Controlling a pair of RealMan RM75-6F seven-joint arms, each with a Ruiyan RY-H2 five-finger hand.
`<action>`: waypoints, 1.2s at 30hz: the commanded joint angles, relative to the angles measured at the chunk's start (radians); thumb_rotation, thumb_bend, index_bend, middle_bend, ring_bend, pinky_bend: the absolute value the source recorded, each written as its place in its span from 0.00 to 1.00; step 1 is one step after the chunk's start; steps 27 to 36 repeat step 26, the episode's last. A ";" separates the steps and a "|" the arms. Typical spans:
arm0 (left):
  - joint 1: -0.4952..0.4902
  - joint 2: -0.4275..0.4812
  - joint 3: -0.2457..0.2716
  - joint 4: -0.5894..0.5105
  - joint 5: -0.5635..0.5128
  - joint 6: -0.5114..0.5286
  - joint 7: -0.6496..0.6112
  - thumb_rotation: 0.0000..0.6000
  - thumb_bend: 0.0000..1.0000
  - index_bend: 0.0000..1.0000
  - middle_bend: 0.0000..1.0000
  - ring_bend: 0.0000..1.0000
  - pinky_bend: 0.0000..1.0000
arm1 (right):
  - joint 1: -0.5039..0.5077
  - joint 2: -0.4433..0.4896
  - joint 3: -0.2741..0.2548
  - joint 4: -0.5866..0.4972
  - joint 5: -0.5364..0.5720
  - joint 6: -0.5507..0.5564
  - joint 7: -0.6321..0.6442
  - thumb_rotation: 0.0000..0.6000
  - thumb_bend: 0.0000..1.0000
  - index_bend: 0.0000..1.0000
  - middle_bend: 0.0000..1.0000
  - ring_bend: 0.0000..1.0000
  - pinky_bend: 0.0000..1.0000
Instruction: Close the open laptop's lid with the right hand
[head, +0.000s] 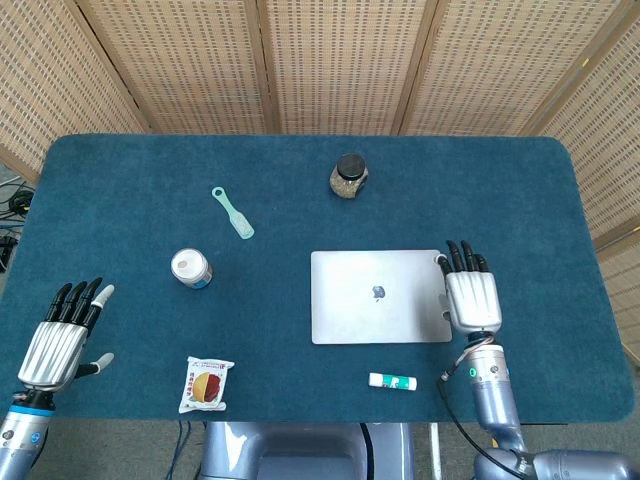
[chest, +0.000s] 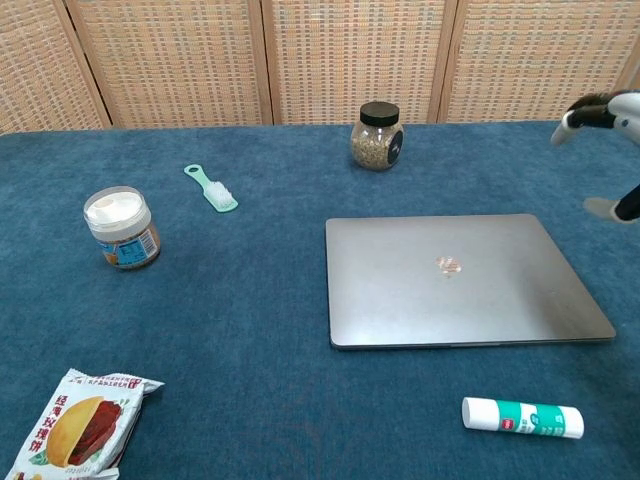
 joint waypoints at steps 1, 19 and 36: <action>0.000 -0.004 -0.001 0.002 -0.003 -0.002 0.005 1.00 0.00 0.00 0.00 0.00 0.00 | -0.115 0.062 -0.104 0.087 -0.235 0.097 0.181 1.00 0.21 0.09 0.00 0.00 0.09; 0.004 -0.013 -0.006 0.007 -0.011 0.001 0.019 1.00 0.00 0.00 0.00 0.00 0.00 | -0.315 0.128 -0.227 0.235 -0.501 0.176 0.395 1.00 0.00 0.00 0.00 0.00 0.00; 0.002 -0.014 -0.013 0.013 -0.016 0.003 0.013 1.00 0.00 0.00 0.00 0.00 0.00 | -0.348 0.138 -0.202 0.255 -0.529 0.165 0.420 1.00 0.00 0.00 0.00 0.00 0.00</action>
